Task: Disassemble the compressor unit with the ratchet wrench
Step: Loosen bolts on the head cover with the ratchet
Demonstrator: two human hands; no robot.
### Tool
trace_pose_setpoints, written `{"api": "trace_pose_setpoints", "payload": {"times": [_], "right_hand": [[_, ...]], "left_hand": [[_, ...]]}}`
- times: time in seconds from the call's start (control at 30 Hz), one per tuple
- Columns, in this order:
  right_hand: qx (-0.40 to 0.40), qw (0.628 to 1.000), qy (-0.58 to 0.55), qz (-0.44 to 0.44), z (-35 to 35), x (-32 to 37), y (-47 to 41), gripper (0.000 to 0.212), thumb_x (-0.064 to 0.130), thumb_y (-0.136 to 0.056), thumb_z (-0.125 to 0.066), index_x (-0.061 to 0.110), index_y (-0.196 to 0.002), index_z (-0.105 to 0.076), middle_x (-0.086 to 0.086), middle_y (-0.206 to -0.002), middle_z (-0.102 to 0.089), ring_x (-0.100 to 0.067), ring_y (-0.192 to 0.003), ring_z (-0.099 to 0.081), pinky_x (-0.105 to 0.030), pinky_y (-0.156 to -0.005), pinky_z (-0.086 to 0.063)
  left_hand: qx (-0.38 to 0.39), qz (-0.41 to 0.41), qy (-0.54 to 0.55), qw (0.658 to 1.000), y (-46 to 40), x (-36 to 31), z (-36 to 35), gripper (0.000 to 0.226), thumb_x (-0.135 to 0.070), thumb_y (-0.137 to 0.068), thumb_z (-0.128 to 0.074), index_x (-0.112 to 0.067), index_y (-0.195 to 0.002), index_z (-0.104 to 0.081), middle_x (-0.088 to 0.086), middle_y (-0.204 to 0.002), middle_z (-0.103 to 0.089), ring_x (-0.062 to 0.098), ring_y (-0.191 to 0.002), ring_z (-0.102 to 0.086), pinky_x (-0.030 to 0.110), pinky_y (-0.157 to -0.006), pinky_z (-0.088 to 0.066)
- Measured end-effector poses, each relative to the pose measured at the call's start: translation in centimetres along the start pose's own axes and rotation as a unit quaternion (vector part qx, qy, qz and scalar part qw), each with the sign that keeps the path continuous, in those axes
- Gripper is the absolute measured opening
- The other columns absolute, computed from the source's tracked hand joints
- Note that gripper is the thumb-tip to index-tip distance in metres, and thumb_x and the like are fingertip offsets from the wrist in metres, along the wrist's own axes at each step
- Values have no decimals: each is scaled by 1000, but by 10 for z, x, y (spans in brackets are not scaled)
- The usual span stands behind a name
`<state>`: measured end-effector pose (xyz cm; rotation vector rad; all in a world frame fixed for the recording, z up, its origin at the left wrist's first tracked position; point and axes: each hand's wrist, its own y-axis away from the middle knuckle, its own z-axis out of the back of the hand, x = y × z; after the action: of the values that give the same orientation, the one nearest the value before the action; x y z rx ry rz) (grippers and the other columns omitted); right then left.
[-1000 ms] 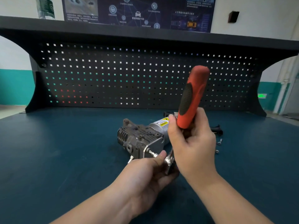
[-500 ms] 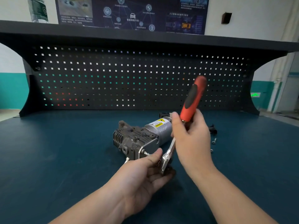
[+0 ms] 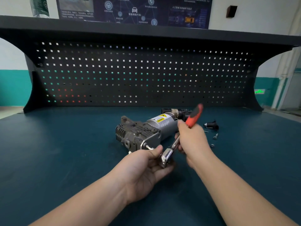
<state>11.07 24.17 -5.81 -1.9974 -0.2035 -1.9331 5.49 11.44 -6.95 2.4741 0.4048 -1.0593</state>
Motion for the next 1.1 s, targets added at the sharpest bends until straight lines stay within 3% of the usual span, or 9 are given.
{"api": "trace_pose_setpoints", "payload": {"times": [0.13,0.23,0.3,0.4,0.53,0.77,0.9,1.0,1.1], "right_hand": [[7,928,38,371,3,17,22,20,37,-90,-59,30,-77,-44,8,-64,-56,-4,-56,-51,-15,-56,-40],[58,894,33,443,3,18,34,18,28,-91,-58,27,-81,-43,15,-65,-52,1,-53,-48,-7,-53,-37],[15,920,39,389,1,17,27,18,27,-93,-57,26,-79,-44,16,-63,-55,2,-52,-50,-8,-52,-38],[-13,992,67,104,4,12,7,14,25,-93,-52,17,-82,-49,2,-63,-58,-9,-45,-52,-25,-47,-46],[95,980,8,-172,10,4,-1,27,24,-98,-49,9,-75,-49,-4,-52,-52,-7,-24,-40,-12,-32,-27],[76,947,-3,311,8,21,19,22,50,-86,-54,31,-79,-47,-2,-63,-54,-18,-52,-48,-34,-54,-41],[78,904,12,420,5,18,31,19,41,-91,-54,30,-81,-42,-4,-63,-51,-13,-52,-49,-22,-52,-42],[-14,966,48,255,2,15,14,21,41,-93,-51,25,-81,-48,4,-64,-59,-10,-53,-55,-24,-54,-45],[42,995,49,-82,6,9,-1,28,32,-98,-45,12,-80,-50,-5,-59,-56,-11,-31,-45,-17,-35,-33]], "left_hand": [[12,8,-12,1000,3,1,1,26,-10,-70,-69,9,-89,-66,24,-88,-68,37,-86,-65,45,-66,-58],[7,18,-7,1000,2,0,2,31,-8,-81,-65,13,-104,-62,29,-109,-64,39,-102,-63,46,-68,-58],[8,20,2,1000,1,0,1,27,-5,-84,-62,13,-103,-61,29,-105,-65,39,-101,-63,45,-65,-59],[11,22,6,1000,0,-1,1,18,-3,-83,-61,11,-95,-61,25,-86,-68,36,-88,-64,43,-58,-59],[19,26,11,999,0,-2,2,13,-2,-85,-58,9,-92,-59,24,-83,-68,35,-81,-65,47,-60,-58],[18,15,-6,1000,4,-1,0,39,-11,-64,-71,12,-96,-64,23,-85,-67,37,-89,-65,41,-61,-59],[14,26,10,1000,1,-1,1,44,-7,-75,-66,15,-113,-58,30,-115,-61,37,-109,-60,43,-65,-59],[16,19,9,1000,0,-1,0,27,-5,-81,-63,14,-100,-61,27,-95,-67,36,-93,-66,44,-63,-59],[17,15,5,1000,-1,0,0,20,-4,-78,-63,10,-92,-60,23,-83,-68,32,-81,-66,46,-63,-58]]}}
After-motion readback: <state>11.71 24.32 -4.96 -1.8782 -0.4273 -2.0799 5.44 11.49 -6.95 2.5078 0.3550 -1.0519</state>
